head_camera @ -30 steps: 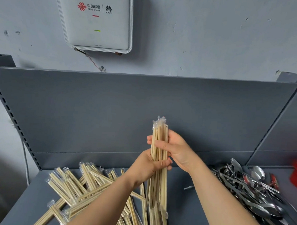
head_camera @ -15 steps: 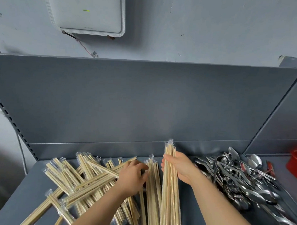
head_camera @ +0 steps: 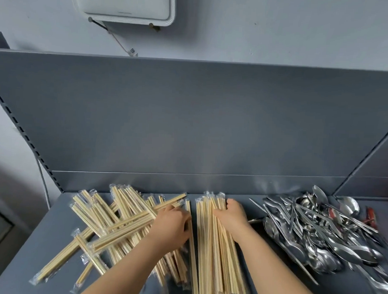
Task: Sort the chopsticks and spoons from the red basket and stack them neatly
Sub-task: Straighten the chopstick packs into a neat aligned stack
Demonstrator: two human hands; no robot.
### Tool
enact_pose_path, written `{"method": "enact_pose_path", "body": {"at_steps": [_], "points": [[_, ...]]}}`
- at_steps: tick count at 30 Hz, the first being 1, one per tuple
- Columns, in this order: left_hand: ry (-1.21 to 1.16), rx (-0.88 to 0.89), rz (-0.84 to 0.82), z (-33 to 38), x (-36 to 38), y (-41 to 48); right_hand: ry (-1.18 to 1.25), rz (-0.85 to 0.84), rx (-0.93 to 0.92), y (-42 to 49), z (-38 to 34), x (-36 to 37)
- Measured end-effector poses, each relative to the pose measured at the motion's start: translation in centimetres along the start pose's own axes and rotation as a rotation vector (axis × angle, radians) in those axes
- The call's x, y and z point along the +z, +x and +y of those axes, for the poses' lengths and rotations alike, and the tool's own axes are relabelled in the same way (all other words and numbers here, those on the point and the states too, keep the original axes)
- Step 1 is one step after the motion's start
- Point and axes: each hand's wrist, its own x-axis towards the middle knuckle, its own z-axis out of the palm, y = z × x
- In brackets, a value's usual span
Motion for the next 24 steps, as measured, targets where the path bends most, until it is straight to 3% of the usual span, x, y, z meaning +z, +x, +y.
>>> {"method": "enact_pose_path", "body": {"at_steps": [10,18,24], "points": [[-0.244,-0.189,-0.147,2.2,0.4,1.0,-0.603,0.064,-0.053,-1.4,2.5,-1.9],[-0.307,-0.204,-0.17,2.3,0.7,1.0,-0.236,0.081,-0.071,-0.5,1.7,-2.1],[-0.373,-0.247,-0.157,2.5,0.4,1.0,-0.586,0.029,-0.01,-1.4,1.4,-2.8]]}}
